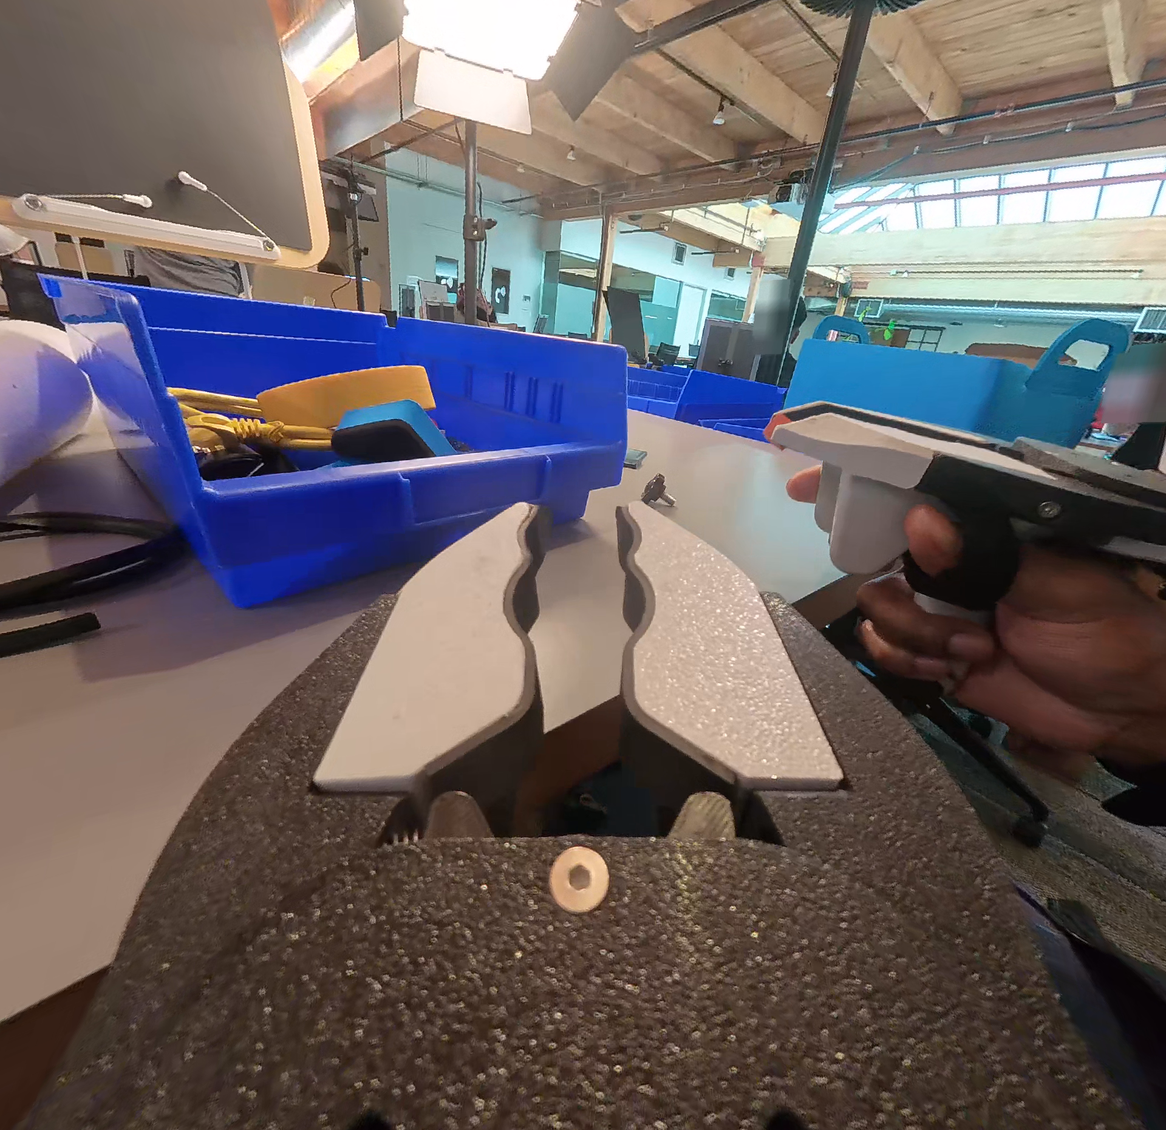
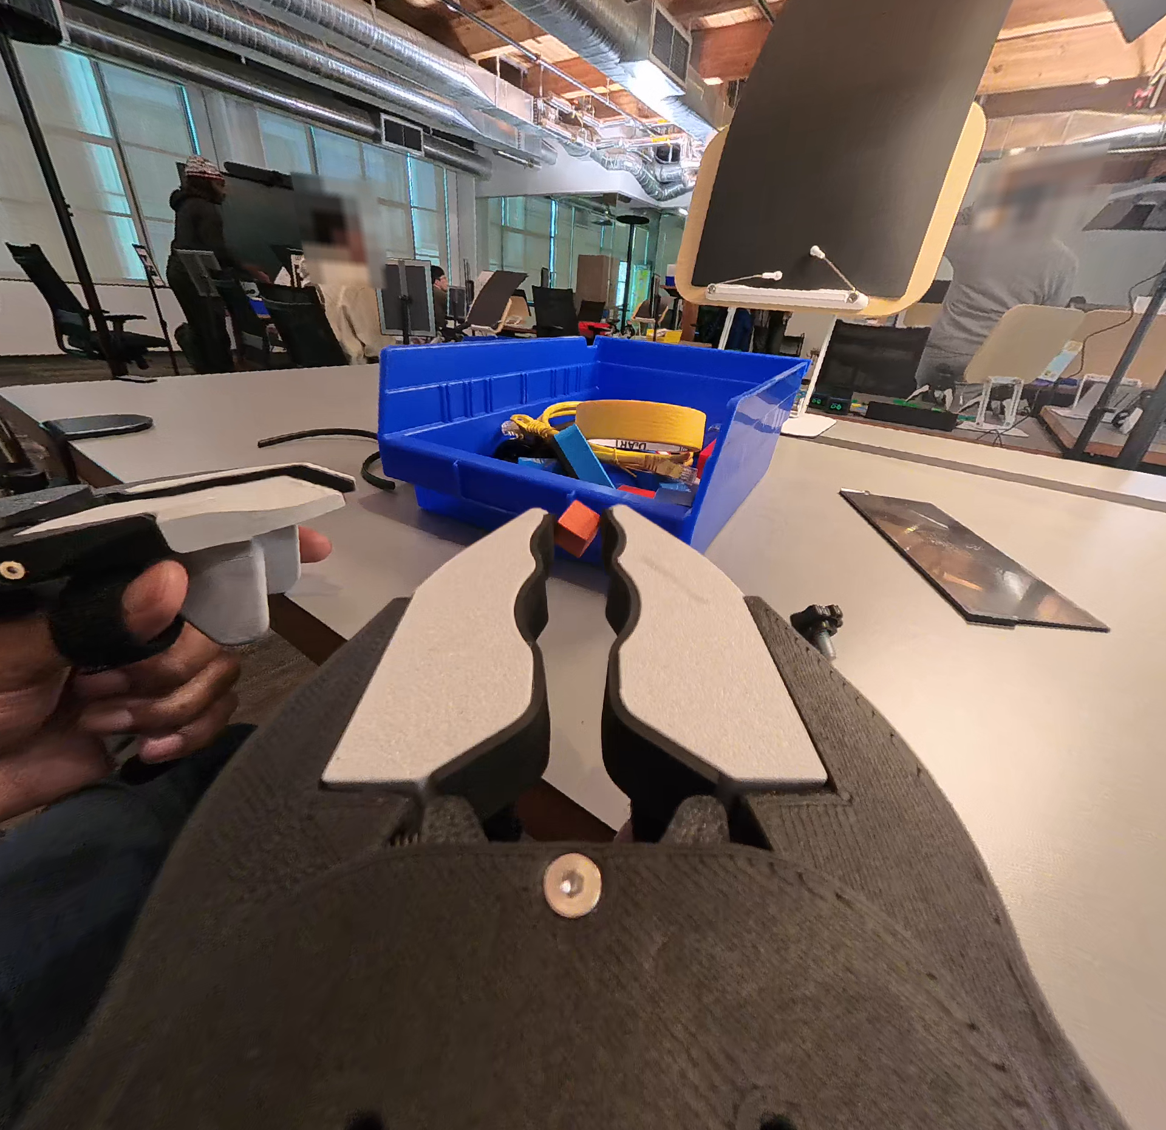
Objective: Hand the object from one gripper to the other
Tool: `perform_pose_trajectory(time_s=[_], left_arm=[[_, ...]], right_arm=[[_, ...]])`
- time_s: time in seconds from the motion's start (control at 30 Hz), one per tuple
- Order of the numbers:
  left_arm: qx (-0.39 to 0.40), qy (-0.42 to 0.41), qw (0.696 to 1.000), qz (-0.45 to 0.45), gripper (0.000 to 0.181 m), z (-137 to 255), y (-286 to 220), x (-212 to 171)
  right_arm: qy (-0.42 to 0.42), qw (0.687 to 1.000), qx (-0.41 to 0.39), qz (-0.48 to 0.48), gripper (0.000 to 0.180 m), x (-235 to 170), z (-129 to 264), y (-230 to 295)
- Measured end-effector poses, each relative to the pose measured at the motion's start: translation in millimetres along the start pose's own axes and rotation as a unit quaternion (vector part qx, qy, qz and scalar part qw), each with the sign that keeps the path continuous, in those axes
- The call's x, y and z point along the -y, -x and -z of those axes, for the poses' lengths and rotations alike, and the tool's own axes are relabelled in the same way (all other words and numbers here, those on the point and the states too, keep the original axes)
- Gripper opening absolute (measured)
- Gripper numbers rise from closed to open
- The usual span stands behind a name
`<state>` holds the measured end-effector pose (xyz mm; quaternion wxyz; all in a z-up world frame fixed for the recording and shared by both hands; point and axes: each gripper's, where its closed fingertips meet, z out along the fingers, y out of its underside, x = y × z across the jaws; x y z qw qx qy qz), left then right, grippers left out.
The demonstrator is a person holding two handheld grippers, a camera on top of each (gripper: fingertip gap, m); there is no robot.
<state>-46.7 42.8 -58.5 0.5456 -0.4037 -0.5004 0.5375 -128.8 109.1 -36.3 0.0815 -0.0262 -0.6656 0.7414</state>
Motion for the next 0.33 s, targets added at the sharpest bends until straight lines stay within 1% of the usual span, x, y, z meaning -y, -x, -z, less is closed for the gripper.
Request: perform_pose_trajectory(time_s=[0.33], left_arm=[[-0.001,-0.008,1.000,0.014,0.022,0,6,2]], right_arm=[[0.015,1.000,0.001,-0.025,0.013,-17,-7,-5]])
